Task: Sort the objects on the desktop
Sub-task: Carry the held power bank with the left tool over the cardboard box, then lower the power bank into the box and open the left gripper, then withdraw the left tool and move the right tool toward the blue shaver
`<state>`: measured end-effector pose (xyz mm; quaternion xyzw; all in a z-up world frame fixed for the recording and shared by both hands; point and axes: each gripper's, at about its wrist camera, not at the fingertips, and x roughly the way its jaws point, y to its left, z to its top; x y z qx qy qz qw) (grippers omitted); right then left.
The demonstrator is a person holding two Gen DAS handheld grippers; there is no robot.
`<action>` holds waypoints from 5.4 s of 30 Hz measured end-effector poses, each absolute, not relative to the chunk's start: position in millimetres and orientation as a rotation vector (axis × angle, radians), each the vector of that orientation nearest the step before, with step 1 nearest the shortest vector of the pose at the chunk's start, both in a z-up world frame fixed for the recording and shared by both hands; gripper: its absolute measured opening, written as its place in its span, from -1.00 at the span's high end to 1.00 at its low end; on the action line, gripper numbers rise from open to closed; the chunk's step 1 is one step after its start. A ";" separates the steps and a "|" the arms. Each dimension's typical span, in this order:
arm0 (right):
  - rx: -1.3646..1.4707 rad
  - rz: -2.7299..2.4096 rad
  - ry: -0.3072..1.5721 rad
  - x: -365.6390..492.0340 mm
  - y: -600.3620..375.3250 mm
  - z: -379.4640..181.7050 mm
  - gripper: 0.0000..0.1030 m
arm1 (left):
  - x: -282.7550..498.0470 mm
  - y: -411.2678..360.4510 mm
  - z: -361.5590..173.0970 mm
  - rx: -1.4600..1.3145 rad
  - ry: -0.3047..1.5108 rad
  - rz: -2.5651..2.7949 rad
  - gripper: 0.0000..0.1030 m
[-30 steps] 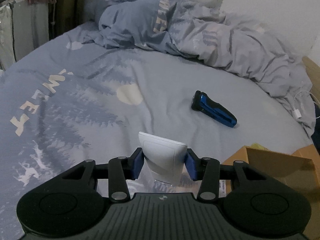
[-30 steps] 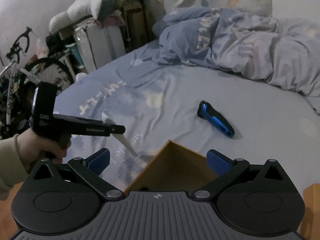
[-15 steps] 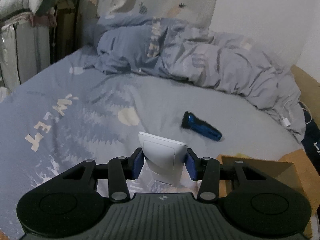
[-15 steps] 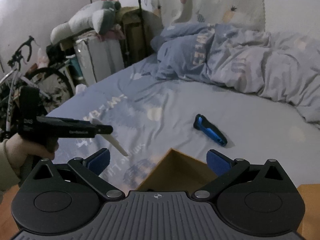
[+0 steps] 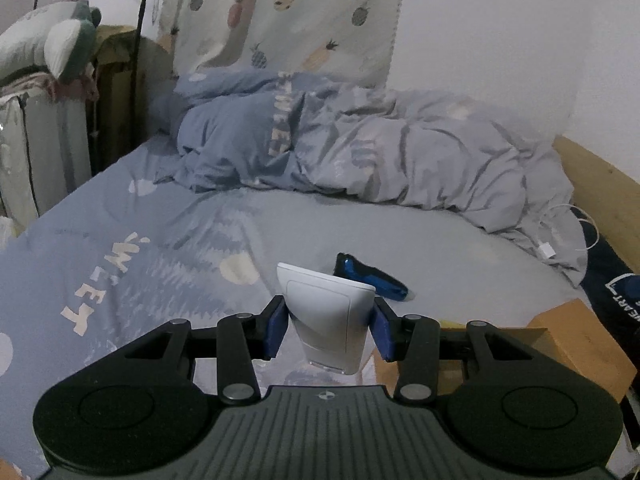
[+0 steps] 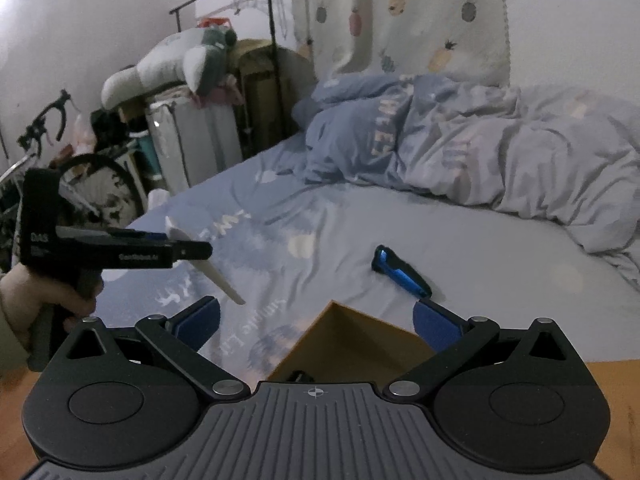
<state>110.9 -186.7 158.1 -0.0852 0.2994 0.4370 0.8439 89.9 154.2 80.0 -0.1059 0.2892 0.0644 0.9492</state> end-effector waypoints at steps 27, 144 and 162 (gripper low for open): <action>-0.122 0.890 0.606 68.6 -251.5 168.1 -1.00 | 52.6 111.7 119.8 -0.171 0.505 0.069 0.11; -0.108 0.738 0.745 43.7 -298.5 72.0 -1.00 | 45.2 44.4 35.1 -0.122 0.655 -0.077 -0.55; -0.088 0.726 0.682 53.9 -293.9 109.1 -1.00 | 30.9 65.2 69.6 -0.149 0.537 -0.076 -1.00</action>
